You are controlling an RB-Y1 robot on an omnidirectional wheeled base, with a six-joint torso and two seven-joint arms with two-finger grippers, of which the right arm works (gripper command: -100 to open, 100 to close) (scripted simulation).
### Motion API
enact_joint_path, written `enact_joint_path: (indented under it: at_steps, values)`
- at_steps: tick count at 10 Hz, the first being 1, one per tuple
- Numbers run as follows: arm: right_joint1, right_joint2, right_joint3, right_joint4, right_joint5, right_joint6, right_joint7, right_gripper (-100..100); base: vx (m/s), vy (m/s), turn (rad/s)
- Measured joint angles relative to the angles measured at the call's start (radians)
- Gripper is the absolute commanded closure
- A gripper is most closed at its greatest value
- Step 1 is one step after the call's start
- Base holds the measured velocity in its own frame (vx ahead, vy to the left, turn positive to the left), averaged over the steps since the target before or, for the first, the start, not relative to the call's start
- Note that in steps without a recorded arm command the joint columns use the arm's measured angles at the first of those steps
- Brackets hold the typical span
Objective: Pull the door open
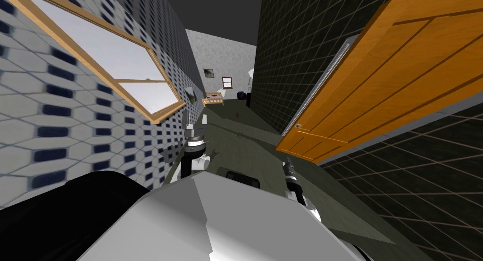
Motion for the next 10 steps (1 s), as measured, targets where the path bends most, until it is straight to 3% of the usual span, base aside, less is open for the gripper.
enact_joint_path:
  at_steps: [4, 8, 10]
  values:
    - [-0.003, 0.001, 0.015, 0.003, 0.007, -0.001, 0.004, -100, 0.175, 0.126, -0.028]
    - [0.006, 0.002, 0.029, -0.02, 0.013, 0.009, 0.006, -100, 0.181, 0.085, -0.033]
    - [-0.001, 0.002, 0.036, -0.01, 0.016, 0.004, 0.005, -100, 0.172, 0.042, -0.04]
